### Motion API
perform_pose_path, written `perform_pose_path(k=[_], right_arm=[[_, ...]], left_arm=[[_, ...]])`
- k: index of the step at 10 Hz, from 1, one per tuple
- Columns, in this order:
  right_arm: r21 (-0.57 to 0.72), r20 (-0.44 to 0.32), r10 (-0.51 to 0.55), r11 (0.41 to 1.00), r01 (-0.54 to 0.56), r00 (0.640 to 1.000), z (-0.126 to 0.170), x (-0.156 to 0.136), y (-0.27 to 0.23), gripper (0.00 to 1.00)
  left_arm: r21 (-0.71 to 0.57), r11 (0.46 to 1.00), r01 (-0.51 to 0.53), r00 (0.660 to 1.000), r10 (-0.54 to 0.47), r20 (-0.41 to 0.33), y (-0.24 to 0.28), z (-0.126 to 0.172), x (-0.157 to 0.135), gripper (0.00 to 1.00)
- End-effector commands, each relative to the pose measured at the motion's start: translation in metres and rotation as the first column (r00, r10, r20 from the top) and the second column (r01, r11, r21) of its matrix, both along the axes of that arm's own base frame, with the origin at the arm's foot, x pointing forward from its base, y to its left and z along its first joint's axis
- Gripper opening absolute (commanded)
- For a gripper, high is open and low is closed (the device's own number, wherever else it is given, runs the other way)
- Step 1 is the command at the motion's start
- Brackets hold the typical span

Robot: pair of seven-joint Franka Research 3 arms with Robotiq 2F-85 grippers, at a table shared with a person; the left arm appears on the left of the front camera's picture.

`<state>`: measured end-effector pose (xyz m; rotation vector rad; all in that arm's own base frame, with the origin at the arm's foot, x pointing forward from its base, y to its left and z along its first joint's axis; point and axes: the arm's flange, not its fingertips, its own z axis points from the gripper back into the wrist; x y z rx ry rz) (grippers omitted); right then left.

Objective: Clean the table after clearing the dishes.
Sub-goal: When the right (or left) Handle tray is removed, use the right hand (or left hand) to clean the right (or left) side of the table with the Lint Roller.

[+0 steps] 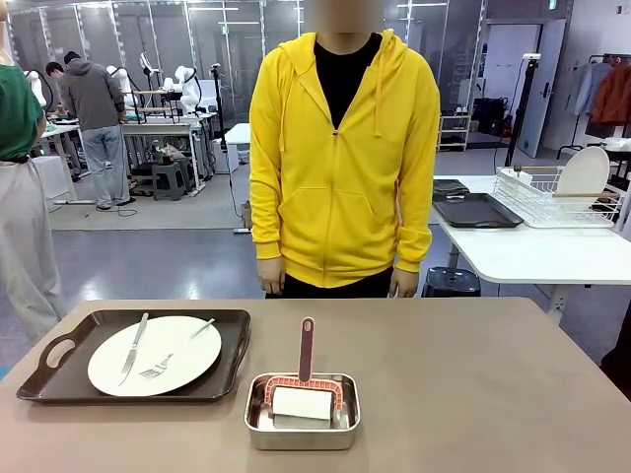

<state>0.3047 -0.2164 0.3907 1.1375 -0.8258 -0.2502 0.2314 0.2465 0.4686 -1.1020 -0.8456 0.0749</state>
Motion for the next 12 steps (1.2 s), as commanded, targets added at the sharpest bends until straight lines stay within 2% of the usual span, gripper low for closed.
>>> perform_pose_path(k=[1, 12], right_arm=[[-0.003, -0.002, 0.010, 1.000, -0.010, 1.000, 0.0017, -0.0019, 0.0004, 1.00], [-0.003, -0.002, 0.010, 1.000, -0.010, 1.000, 0.0017, -0.0019, 0.0004, 1.00]], left_arm=[[-0.002, 1.000, 0.001, 1.000, -0.001, 0.008, 0.0015, 0.0024, -0.0020, 1.00], [-0.002, 1.000, 0.001, 1.000, -0.001, 0.008, 0.0015, 0.0024, -0.0020, 1.00]])
